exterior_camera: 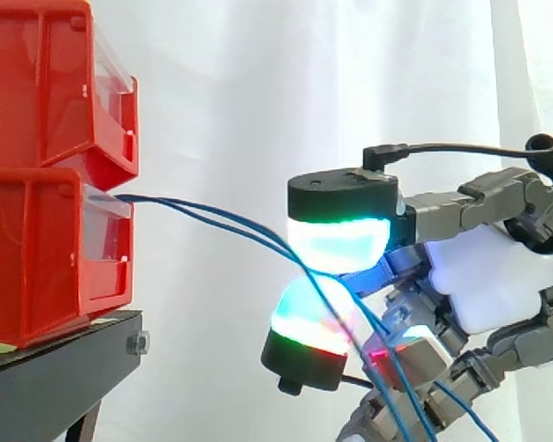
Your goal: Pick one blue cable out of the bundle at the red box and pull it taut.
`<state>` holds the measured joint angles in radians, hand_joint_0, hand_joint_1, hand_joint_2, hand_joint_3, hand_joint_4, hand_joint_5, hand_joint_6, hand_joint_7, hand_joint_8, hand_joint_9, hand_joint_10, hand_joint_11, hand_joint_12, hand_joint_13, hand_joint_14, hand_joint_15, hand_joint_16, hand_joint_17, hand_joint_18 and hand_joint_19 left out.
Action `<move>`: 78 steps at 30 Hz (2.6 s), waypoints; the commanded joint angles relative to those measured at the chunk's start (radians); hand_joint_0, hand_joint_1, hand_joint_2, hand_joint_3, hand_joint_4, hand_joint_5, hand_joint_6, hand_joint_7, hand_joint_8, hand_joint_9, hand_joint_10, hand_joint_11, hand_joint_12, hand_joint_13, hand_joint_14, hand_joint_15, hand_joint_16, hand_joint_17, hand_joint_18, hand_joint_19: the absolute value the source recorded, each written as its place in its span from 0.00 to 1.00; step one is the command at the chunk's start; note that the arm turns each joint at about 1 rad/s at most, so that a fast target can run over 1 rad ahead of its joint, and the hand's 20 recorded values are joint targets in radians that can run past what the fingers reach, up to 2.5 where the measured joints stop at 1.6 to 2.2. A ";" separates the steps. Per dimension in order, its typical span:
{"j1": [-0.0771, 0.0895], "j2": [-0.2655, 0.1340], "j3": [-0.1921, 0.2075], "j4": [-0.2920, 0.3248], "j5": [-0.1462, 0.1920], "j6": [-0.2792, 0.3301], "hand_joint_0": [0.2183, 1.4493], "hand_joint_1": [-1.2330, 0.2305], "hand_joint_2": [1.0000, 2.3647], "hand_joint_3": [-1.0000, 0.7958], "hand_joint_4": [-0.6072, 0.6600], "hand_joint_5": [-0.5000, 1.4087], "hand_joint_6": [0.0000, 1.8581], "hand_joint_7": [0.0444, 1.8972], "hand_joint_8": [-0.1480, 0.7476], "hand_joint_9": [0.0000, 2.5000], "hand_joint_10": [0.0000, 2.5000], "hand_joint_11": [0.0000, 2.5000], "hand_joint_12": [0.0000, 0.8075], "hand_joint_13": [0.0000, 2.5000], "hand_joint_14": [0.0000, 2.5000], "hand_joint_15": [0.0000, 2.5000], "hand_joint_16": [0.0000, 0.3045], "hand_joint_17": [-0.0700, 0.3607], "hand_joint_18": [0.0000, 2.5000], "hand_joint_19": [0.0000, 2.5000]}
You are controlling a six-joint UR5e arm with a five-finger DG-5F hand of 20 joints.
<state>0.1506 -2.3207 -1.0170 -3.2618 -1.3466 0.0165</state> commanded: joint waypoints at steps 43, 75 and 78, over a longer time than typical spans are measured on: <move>-0.022 0.001 -0.002 0.033 0.150 -0.090 0.29 0.43 0.01 0.39 0.56 0.16 0.50 0.45 0.53 0.43 0.00 0.45 0.48 0.29 0.01 0.17 0.17 0.44 0.20 0.07; -0.014 0.000 -0.003 0.031 0.150 -0.089 0.31 0.38 0.01 0.44 0.53 0.16 0.51 0.47 0.53 0.44 0.01 0.45 0.47 0.29 0.01 0.17 0.17 0.43 0.21 0.07; -0.014 0.001 -0.003 0.031 0.152 -0.089 0.31 0.38 0.01 0.47 0.51 0.17 0.51 0.48 0.53 0.44 0.00 0.45 0.47 0.29 0.01 0.17 0.17 0.43 0.21 0.07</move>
<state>0.1368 -2.3203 -1.0195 -3.2301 -1.1957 -0.0722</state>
